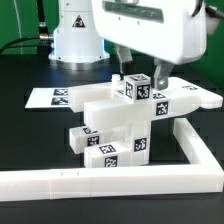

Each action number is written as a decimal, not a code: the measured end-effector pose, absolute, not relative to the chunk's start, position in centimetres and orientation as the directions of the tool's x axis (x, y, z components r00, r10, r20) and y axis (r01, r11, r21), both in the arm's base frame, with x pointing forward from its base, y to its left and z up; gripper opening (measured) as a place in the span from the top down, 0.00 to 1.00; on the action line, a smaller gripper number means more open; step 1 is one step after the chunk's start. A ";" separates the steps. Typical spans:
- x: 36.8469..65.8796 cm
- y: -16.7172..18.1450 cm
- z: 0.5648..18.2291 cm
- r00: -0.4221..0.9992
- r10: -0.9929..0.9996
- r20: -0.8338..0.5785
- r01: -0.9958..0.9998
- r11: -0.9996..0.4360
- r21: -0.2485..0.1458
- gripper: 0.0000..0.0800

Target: Assemble chair

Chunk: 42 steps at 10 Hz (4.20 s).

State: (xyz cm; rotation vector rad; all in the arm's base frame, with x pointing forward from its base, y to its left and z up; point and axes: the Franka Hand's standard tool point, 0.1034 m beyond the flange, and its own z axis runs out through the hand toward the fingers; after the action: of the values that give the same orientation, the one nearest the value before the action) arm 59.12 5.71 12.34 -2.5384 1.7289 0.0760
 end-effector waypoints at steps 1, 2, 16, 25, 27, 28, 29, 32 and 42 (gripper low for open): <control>58.2 6.5 13.0 0.384 -0.919 -0.091 -0.923 -0.382 -0.033 0.19; 57.4 7.1 13.3 0.382 -0.919 -0.101 -0.924 -0.381 -0.032 0.19; 52.5 12.1 14.1 0.866 -0.495 -0.064 -0.499 -0.863 -0.078 0.19; 48.7 13.3 12.8 1.000 -0.024 -0.018 -0.026 -0.996 -0.086 0.19; 45.4 13.6 11.6 0.998 -0.053 -0.034 -0.056 -0.995 -0.081 0.19; 44.6 13.4 11.1 0.998 -0.056 -0.039 -0.059 -0.995 -0.076 0.19; 44.9 13.4 11.3 0.998 -0.057 -0.037 -0.060 -0.995 -0.077 0.19; 44.9 13.4 11.2 0.998 -0.057 -0.037 -0.060 -0.995 -0.077 0.19; 42.1 11.9 8.0 0.980 -0.171 -0.098 -0.174 -0.985 -0.022 0.19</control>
Offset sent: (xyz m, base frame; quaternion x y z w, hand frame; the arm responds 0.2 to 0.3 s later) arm 0.0000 0.0000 0.0000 0.0000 0.0000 0.0000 1.0000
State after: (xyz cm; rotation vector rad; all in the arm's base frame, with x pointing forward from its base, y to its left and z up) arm 42.14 11.92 8.02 -3.0956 0.2691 0.1490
